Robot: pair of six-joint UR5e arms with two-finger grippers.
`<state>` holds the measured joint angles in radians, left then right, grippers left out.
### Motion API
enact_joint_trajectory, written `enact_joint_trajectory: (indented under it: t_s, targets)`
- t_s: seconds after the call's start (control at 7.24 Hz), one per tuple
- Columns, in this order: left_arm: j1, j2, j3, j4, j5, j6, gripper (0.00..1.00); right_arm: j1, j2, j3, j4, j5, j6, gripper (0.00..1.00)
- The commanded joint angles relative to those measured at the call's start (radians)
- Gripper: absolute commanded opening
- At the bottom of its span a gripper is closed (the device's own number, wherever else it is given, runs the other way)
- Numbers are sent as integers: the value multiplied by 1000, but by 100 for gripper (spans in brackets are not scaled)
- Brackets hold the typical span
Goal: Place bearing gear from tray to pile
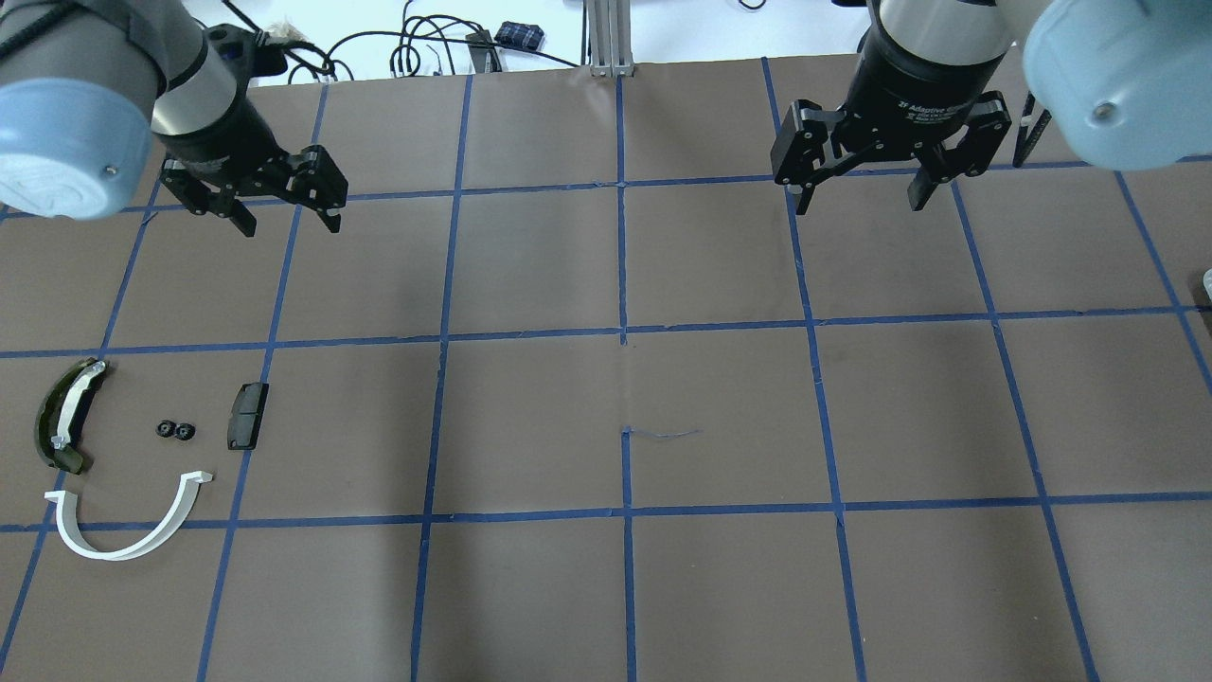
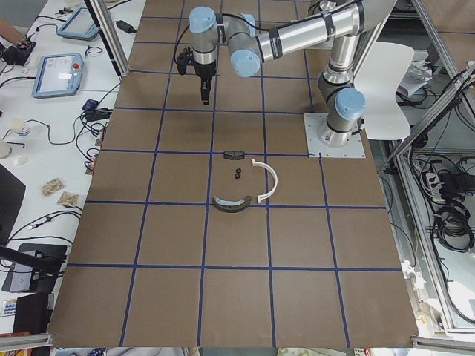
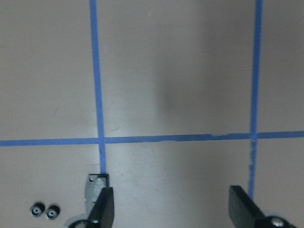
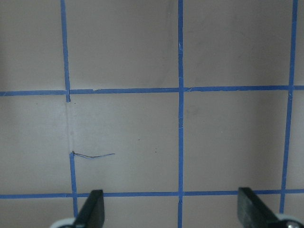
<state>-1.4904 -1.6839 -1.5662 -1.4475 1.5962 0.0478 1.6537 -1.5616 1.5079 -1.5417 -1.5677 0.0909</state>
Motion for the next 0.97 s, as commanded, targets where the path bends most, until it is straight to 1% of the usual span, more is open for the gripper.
enact_joint_trajectory:
  t_s: [0.0, 0.14, 0.28, 0.41, 0.55, 0.83]
  targets:
    - [-79, 97, 61, -108, -13, -83, 100, 0, 0, 0, -1, 0, 0, 100]
    - [-74, 127, 54, -173, -48, -92, 100, 0, 0, 0, 0, 0, 0, 100]
    - [-65, 116, 60, -175, -77, -97, 100, 0, 0, 0, 0, 0, 0, 100]
    - [-65, 119, 57, -175, -85, -95, 100, 0, 0, 0, 0, 0, 0, 100]
    - [-62, 127, 55, -188, -72, -92, 100, 0, 0, 0, 0, 0, 1, 100]
    - [-33, 135, 57, -201, -68, -91, 100, 0, 0, 0, 0, 1, 1, 100]
